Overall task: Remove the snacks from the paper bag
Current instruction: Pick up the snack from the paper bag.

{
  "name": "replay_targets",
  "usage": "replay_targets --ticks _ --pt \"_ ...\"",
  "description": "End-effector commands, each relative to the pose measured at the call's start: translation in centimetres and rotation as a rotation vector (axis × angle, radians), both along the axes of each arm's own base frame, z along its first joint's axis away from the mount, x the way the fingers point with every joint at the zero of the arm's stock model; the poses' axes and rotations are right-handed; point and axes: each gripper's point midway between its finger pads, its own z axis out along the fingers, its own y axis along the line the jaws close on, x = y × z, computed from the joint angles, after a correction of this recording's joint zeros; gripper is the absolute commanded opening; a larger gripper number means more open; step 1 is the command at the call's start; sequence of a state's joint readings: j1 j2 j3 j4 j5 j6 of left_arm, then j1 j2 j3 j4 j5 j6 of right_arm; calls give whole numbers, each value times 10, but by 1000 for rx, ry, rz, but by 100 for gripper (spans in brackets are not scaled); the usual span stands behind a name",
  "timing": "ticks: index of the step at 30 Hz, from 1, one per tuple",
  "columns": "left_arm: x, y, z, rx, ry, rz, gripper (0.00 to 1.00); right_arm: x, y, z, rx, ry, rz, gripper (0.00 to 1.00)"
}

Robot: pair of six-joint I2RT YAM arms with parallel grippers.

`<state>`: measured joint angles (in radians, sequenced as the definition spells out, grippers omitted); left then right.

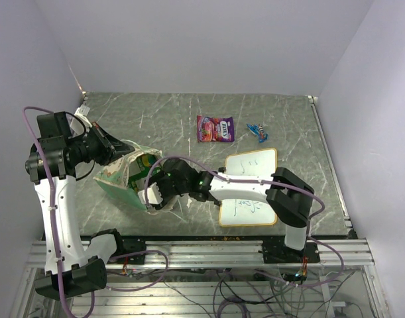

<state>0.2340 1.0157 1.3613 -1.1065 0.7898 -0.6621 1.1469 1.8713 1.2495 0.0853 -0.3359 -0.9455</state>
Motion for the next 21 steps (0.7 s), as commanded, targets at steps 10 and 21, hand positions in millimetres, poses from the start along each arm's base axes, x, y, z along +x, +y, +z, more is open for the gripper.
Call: replay_targets --ticks 10,21 --pt "-3 1 4 25 -8 3 7 18 26 -1 59 -98 1 51" --pt "-1 2 5 25 -10 1 7 30 34 2 94 -106 -46 49"
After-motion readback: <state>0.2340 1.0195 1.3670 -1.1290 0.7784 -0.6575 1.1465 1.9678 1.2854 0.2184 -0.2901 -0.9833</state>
